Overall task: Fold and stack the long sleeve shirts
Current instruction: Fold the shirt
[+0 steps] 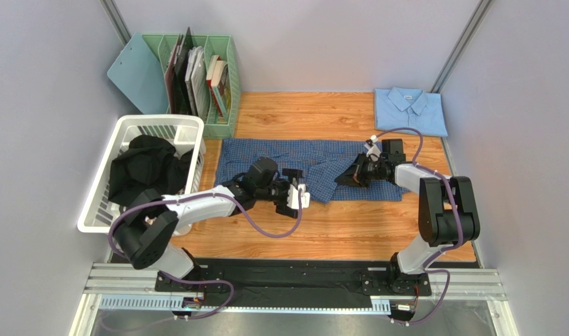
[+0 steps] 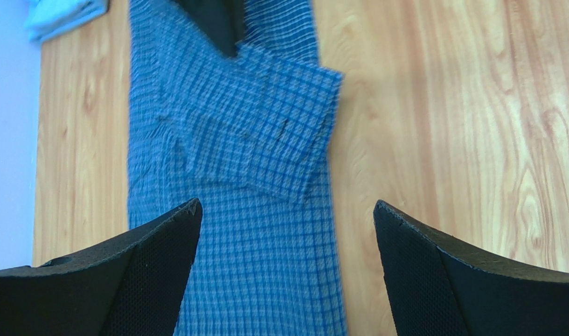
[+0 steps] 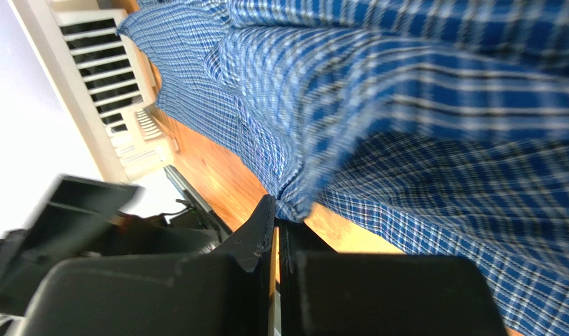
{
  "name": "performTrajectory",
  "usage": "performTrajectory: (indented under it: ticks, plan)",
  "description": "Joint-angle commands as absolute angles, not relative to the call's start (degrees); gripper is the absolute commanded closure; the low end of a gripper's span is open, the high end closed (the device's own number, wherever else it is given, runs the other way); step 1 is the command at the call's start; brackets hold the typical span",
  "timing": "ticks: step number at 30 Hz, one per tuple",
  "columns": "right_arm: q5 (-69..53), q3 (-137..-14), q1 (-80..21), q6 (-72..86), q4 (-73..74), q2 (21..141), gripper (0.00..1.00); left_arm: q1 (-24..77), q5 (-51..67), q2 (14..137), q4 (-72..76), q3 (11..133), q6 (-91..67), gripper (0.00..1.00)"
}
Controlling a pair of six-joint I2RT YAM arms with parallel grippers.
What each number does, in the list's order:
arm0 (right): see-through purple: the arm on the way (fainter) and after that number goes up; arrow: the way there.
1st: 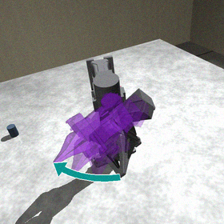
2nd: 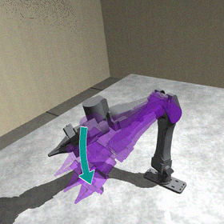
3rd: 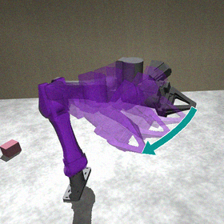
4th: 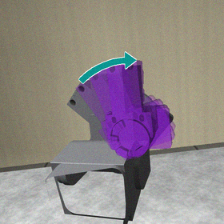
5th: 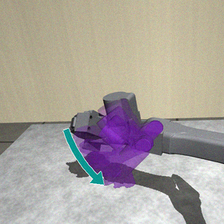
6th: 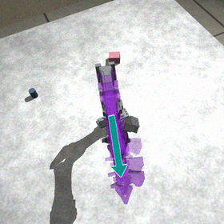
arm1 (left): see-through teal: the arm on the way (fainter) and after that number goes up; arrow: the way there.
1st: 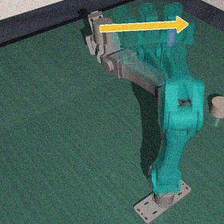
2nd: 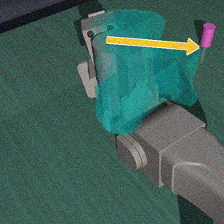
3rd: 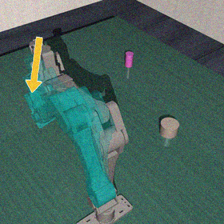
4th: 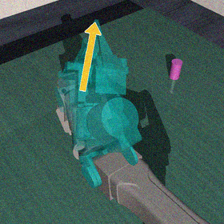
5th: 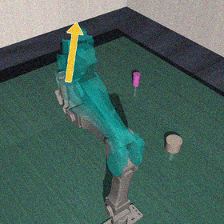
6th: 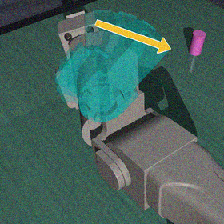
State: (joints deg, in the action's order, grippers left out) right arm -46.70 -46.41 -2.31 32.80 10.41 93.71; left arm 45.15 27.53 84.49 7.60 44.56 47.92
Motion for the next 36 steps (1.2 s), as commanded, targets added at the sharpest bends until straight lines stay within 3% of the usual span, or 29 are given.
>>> performTrajectory:
  ticks: [1, 20, 28, 29, 32, 34, 36]
  plan:
    - [-49.0, -49.0, -1.5, 35.3, 8.4, 95.2, 1.0, 48.6, 26.7, 89.1, 21.1, 43.1, 55.6, 0.02]
    - [-50.4, -48.4, -1.4, 36.6, 6.9, 97.1, 1.0, 55.0, 20.4, 106.8, 30.4, 50.2, 61.9, 0.17]
    - [-50.9, -48.2, -1.5, 36.7, 6.9, 97.2, 1.0, 55.1, 18.0, 107.2, 33.7, 50.7, 58.5, 0.47]
    - [-50.8, -48.3, -1.4, 36.5, 7.0, 97.1, 1.0, 55.0, 17.9, 106.8, 33.6, 50.9, 57.8, 0.55]
    - [-50.9, -48.1, -1.5, 36.3, 7.0, 96.8, 1.0, 55.0, 18.6, 105.0, 31.9, 51.1, 55.8, 0.7]
    - [-51.0, -48.2, -1.5, 36.3, 6.9, 96.7, 1.0, 55.0, 19.1, 104.1, 30.7, 51.2, 55.0, 0.74]
    - [-51.4, -48.3, -1.5, 36.3, 6.9, 96.9, 1.0, 55.0, 18.6, 103.8, 29.3, 51.6, 55.1, 0.87]
